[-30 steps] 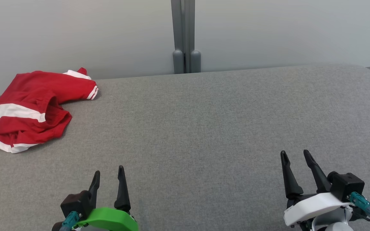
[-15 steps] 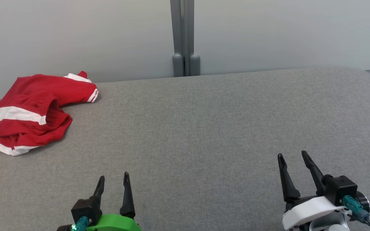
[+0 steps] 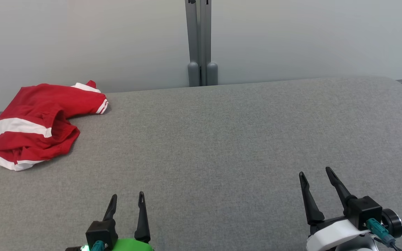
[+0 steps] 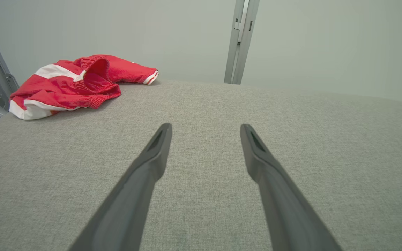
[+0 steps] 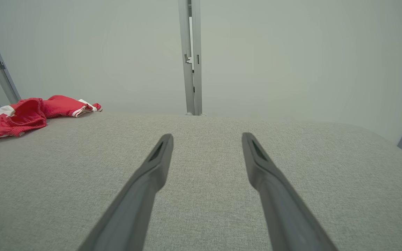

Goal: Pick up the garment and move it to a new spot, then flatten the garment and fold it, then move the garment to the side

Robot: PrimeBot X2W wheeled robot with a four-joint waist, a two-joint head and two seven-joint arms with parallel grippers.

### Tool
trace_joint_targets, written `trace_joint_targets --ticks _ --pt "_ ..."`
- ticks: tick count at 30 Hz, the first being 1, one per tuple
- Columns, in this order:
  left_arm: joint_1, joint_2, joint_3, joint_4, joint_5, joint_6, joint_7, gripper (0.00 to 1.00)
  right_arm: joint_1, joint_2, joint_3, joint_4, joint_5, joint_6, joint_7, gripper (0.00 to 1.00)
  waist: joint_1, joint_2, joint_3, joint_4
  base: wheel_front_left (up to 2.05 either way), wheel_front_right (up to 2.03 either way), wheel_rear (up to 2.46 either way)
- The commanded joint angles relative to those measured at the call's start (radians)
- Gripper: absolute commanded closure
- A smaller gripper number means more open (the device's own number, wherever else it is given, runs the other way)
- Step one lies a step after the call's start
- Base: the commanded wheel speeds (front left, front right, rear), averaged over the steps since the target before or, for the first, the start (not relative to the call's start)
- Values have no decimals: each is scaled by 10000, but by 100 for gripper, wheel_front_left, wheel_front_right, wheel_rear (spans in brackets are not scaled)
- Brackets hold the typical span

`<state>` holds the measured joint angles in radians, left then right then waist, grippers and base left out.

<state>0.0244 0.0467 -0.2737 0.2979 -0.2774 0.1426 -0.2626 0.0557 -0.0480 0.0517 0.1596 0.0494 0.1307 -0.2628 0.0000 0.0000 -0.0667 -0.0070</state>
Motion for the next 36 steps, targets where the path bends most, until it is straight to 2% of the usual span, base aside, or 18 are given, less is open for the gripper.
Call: trace_joint_targets --ticks 1,30,36 --pt "107 66 9 3 72 59 -35 0 82 -42 -29 -15 -27 1 -32 0 0 0 -2 2 0 0 0" --pt "27 65 61 136 -105 57 -35 0 -18 -39 -152 134 322 1 -32 0 0 0 43 22 0 0 0" --pt "-143 66 34 183 -17 4 -35 0 105 -36 -244 10 317 1 -32 0 0 0 114 400 0 0 0"
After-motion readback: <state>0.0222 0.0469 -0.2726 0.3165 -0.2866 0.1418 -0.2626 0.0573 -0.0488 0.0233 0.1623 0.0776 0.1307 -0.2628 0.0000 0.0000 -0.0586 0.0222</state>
